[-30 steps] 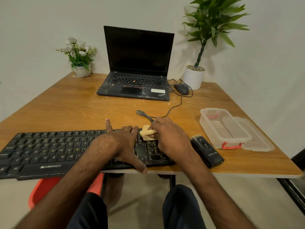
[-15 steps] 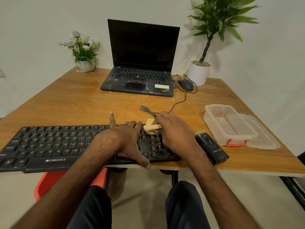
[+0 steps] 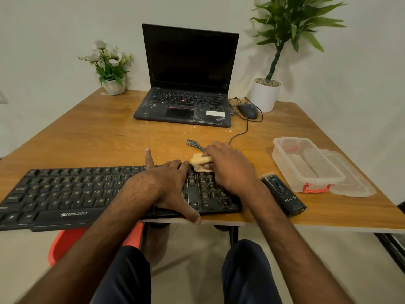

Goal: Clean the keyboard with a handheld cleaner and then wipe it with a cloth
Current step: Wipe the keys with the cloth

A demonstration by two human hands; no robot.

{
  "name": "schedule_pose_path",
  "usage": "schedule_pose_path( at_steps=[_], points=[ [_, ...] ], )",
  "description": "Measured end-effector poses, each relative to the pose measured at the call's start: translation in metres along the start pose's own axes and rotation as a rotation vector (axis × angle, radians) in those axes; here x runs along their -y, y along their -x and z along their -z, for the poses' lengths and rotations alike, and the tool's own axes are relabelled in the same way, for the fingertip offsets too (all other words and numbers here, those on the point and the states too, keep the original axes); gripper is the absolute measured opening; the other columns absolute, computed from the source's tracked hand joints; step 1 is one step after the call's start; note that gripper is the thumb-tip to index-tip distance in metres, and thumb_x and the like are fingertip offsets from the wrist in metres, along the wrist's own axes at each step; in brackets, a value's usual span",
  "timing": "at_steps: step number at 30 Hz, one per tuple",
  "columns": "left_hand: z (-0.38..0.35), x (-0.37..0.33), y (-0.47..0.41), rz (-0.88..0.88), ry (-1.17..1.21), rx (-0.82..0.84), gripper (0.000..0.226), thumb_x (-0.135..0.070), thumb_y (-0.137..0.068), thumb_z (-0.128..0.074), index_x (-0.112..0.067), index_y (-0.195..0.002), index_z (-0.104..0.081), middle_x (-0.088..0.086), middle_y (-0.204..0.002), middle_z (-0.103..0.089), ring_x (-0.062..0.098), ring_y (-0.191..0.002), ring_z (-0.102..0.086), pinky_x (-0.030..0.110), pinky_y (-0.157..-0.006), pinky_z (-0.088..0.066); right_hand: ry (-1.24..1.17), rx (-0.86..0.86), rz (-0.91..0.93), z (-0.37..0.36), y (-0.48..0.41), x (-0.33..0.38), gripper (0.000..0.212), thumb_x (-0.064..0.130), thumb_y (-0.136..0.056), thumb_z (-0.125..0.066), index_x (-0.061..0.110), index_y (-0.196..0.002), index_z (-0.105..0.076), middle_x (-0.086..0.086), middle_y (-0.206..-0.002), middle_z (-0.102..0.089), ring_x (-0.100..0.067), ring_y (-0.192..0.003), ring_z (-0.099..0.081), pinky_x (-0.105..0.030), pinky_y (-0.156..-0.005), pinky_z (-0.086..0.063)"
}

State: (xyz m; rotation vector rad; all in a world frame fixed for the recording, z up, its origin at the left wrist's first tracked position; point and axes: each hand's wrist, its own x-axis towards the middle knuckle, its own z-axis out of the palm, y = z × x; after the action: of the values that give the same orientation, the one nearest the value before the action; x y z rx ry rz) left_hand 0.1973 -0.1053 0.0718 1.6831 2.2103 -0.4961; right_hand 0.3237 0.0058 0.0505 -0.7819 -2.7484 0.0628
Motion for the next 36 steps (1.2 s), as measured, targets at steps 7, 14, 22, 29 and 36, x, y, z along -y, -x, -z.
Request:
schedule_pose_path(
  at_steps=[7,14,22,29,36],
  points=[
    [0.002,-0.002,-0.001,0.023,0.001,0.028,0.144,-0.087,-0.062,-0.063,-0.013,-0.159,0.015,0.006,-0.169,0.002,0.024,-0.156,0.0,0.072,-0.11,0.018,-0.049,0.101,0.055,0.015,0.058,0.017,0.031,0.014,-0.092,-0.061,0.029,-0.117,-0.049,0.01,-0.12,-0.046,-0.012,-0.112,-0.041,-0.031,-0.092,-0.039],
    [0.002,-0.002,0.0,0.028,-0.012,0.03,0.144,-0.088,-0.063,-0.062,-0.013,-0.158,0.016,0.006,-0.169,0.004,0.024,-0.156,-0.001,0.073,-0.109,0.019,-0.007,0.028,-0.135,0.021,0.063,0.005,0.042,0.007,-0.086,-0.064,0.027,-0.122,-0.051,0.009,-0.12,-0.046,-0.012,-0.113,-0.042,-0.028,-0.09,-0.037],
    [0.0,-0.001,-0.002,0.028,-0.016,0.026,0.144,-0.088,-0.062,-0.062,-0.013,-0.158,0.016,0.006,-0.169,0.003,0.025,-0.156,-0.002,0.074,-0.109,0.019,-0.023,0.019,-0.19,0.014,0.065,0.017,0.043,0.009,-0.088,-0.064,0.024,-0.127,-0.052,0.006,-0.123,-0.048,-0.013,-0.112,-0.043,-0.028,-0.092,-0.039],
    [0.0,-0.002,-0.005,0.031,-0.008,0.026,0.146,-0.088,-0.061,-0.063,-0.012,-0.158,0.015,0.007,-0.169,0.002,0.025,-0.156,-0.003,0.074,-0.11,0.017,-0.022,0.065,-0.108,0.014,0.076,0.035,0.046,0.013,-0.087,-0.066,0.021,-0.129,-0.051,0.003,-0.13,-0.046,-0.015,-0.118,-0.04,-0.027,-0.094,-0.036],
    [-0.002,-0.004,-0.005,0.034,-0.026,0.013,0.144,-0.089,-0.062,-0.061,-0.011,-0.158,0.014,0.007,-0.169,0.0,0.026,-0.155,-0.004,0.074,-0.109,0.018,0.041,-0.001,-0.223,0.016,0.069,0.033,0.046,0.013,-0.091,-0.061,0.017,-0.135,-0.046,0.0,-0.131,-0.045,-0.017,-0.118,-0.042,-0.03,-0.097,-0.039]
  ],
)
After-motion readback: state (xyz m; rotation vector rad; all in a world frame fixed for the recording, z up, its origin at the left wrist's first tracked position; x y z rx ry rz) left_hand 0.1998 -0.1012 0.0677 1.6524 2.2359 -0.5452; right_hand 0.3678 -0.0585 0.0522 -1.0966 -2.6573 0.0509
